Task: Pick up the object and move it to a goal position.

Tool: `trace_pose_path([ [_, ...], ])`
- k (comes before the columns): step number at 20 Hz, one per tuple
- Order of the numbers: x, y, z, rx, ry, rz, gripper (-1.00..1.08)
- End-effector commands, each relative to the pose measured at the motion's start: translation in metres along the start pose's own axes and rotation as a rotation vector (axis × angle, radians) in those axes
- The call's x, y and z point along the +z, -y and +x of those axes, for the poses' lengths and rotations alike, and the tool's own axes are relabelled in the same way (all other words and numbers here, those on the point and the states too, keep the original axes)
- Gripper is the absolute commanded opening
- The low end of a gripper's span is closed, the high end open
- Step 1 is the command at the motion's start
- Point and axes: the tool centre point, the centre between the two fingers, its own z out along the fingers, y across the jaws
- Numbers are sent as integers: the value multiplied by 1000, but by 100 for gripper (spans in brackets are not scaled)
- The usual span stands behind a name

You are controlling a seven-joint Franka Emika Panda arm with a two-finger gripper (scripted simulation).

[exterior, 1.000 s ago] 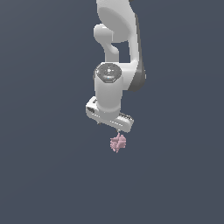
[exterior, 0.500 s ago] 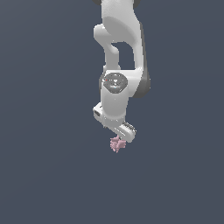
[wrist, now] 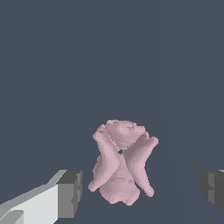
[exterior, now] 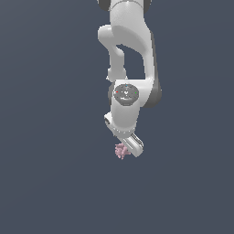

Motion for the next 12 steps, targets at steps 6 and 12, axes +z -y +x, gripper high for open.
trace_pose_path([
  [6, 6, 8, -3, 79, 2, 3, 100],
  [12, 7, 9, -3, 85, 2, 3, 100],
])
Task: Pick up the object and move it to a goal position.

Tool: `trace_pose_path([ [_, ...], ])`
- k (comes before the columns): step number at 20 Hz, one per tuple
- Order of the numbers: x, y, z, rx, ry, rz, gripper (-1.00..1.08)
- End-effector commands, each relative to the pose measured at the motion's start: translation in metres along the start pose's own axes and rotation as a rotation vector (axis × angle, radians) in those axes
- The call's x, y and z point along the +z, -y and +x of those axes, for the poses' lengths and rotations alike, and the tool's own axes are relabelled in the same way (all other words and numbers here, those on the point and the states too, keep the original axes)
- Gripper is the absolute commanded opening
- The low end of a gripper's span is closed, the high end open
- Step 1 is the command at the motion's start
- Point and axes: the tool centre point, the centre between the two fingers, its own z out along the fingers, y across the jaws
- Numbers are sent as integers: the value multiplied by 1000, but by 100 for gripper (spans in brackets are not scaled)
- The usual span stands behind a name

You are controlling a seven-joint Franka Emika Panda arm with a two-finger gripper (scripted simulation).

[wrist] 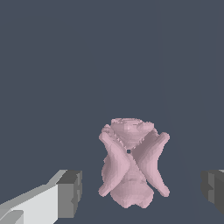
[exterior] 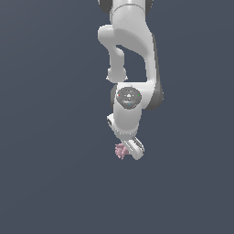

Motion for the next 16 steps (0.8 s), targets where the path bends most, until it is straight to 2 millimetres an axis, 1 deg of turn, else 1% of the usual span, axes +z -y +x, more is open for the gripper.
trace_pose_path([
  [1, 1, 0, 0, 0, 0, 0, 100],
  [4, 10, 0, 0, 1, 0, 0, 100],
  [11, 44, -1, -1, 5, 0, 0, 100],
  [13, 49, -1, 0, 5, 0, 0, 100],
  [16, 50, 0, 0, 5, 0, 0, 100],
])
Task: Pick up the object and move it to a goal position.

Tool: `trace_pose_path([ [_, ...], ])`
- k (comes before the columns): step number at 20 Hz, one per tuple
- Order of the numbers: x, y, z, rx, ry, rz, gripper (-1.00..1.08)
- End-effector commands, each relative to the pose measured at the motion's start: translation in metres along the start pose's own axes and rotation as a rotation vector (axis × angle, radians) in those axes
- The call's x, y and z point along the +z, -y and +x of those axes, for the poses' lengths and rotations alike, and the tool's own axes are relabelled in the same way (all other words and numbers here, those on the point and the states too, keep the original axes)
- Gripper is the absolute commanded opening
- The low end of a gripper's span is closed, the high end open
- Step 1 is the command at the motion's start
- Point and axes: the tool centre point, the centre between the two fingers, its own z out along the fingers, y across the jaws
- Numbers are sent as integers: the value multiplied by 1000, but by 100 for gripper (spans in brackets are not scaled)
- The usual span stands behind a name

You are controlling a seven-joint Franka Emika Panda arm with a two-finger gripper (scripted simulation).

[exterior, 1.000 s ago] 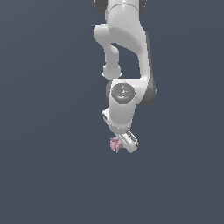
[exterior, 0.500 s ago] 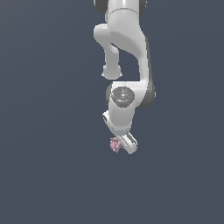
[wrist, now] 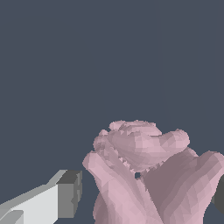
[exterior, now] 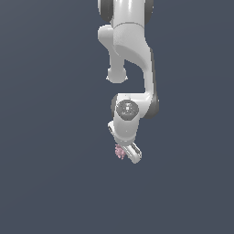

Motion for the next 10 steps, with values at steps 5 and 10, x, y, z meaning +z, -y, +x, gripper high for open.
trace_pose_path([
  [5, 0, 1, 0, -1, -1, 2, -100],
  [10, 0, 1, 0, -1, -1, 2, -100],
])
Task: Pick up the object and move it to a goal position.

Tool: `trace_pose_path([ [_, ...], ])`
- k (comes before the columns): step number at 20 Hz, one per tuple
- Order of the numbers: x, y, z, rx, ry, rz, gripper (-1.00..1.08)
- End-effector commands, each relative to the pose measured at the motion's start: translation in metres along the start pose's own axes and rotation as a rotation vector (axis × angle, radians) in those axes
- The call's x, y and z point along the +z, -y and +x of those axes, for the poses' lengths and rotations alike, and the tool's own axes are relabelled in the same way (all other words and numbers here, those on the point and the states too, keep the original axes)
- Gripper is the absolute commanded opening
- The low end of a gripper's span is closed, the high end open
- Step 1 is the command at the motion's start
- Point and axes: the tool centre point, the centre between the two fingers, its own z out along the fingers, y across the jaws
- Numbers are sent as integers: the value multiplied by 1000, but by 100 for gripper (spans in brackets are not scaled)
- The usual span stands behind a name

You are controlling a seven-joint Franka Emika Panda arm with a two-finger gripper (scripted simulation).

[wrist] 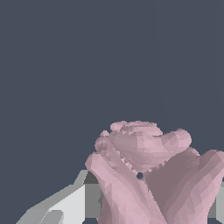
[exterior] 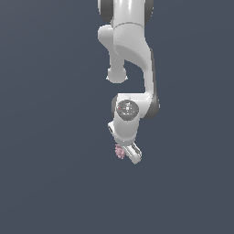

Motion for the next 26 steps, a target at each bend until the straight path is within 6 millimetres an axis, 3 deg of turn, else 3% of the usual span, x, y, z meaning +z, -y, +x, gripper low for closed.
trace_pose_path([
  [1, 0, 0, 0, 0, 0, 0, -100],
  [8, -8, -2, -2, 0, 0, 0, -100],
  [14, -33, -9, -9, 0, 1, 0, -100],
  [19, -68, -18, -18, 0, 1, 0, -100],
  [26, -136, -36, -36, 1, 2, 1, -100],
])
